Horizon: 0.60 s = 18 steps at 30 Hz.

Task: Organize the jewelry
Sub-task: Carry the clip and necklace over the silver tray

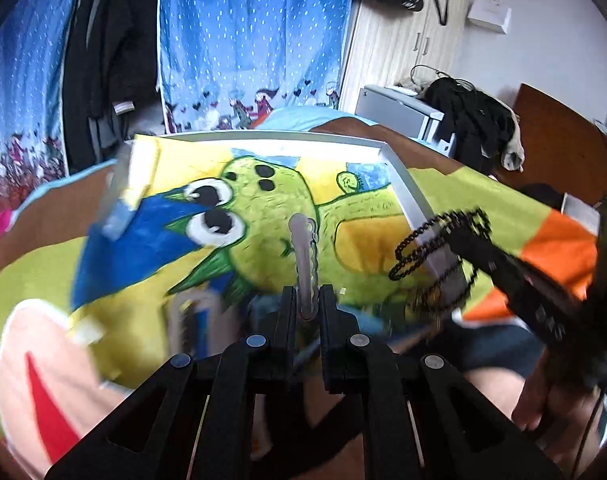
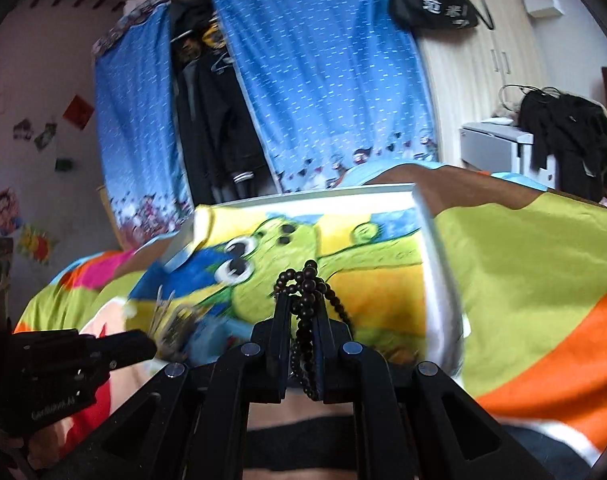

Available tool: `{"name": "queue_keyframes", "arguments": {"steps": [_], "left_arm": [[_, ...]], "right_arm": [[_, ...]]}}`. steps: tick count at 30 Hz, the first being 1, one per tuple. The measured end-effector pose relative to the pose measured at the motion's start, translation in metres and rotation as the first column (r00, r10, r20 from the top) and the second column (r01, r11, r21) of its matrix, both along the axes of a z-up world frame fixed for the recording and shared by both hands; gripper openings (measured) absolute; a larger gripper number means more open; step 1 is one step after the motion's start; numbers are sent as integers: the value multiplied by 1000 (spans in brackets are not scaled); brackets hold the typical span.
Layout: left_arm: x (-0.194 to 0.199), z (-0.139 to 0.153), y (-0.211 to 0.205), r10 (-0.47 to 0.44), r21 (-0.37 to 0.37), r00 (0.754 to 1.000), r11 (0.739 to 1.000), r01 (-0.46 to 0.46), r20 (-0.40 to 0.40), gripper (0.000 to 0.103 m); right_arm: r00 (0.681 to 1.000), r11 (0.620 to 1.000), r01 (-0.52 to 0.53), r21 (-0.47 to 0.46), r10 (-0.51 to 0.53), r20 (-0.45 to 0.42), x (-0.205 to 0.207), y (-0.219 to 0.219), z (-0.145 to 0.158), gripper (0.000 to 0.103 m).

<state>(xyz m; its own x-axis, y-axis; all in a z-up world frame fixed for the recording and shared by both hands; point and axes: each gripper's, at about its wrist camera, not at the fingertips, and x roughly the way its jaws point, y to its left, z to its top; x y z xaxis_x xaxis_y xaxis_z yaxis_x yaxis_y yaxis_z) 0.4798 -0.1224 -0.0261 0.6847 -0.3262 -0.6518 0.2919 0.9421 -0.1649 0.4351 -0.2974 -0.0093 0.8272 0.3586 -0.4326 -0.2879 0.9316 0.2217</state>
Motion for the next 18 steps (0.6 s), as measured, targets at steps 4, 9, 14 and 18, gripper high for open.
{"name": "queue_keyframes", "arguments": {"steps": [4,9,14,18], "left_arm": [[28,-7,-12,1,27,998,1000,1,-58,8],[40,-22,-25,0,74,995,997,8,-98,8],[46,-31,-29,2,70,991,997,8,-136,8],[48,-32,-26,10,60,987,998,0,-158,9]], "right_arm": [[999,998,44,46,-43,-29,16,-23,-7,10],[992,991,99,96,-90,-88,27,-47,-19,10],[986,986,118,120,-102,-131,33,-58,-29,10],[983,988,111,107,-93,-156,35,-57,-33,10]]}}
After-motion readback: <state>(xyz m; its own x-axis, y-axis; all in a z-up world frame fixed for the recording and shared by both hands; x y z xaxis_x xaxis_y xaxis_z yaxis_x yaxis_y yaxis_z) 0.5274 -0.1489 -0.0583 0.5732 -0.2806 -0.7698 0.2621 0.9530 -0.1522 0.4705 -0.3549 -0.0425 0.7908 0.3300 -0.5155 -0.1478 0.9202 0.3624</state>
